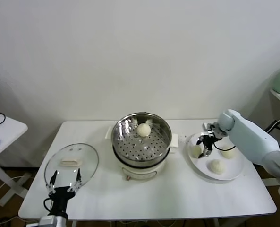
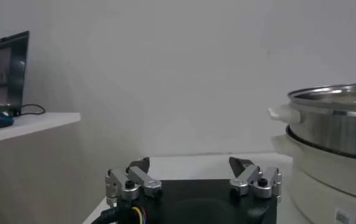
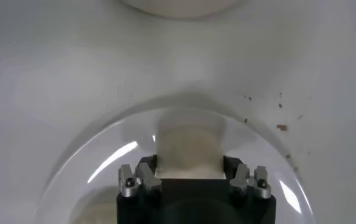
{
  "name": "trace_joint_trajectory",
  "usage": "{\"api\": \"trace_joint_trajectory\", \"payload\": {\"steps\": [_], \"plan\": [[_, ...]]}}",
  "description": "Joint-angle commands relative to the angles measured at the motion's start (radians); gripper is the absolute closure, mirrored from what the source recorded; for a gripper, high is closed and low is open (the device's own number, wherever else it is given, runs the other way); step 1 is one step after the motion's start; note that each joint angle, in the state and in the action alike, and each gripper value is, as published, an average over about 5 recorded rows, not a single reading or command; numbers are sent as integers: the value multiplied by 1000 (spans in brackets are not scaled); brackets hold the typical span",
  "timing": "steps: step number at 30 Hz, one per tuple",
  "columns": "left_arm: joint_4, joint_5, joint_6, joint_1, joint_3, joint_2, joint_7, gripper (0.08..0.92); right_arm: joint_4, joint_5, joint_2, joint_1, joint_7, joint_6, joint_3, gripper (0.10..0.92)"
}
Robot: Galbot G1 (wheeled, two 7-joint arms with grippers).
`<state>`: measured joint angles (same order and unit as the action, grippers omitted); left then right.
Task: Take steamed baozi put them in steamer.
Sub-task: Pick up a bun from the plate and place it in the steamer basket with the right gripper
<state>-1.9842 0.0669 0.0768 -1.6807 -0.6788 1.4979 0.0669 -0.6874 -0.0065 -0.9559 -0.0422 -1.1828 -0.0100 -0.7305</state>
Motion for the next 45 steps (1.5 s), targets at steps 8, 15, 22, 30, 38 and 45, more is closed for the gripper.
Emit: {"api": "trace_joint_trajectory", "payload": {"steps": [8,15,22,30,38,45], "plan": [[-24,-4,-2,2,13,3,1,177,-110,438,23,-442,-11,70,-373,330],[-36,-9,-5,4,24,6,0,177,-180,660,-30,-648,-18,122,-548,328],[-42,-9,-1,-2,27,10,-1,177,-270,784,-113,-677,10,169,-601,323],[-44,-4,13,-24,23,16,0,177,-301,803,-250,-597,46,194,-597,324],[-59,5,15,-43,13,8,1,177,-282,779,-361,-496,61,207,-589,329],[-60,5,13,-38,12,8,1,177,-251,733,-400,-430,57,202,-587,330]]}}
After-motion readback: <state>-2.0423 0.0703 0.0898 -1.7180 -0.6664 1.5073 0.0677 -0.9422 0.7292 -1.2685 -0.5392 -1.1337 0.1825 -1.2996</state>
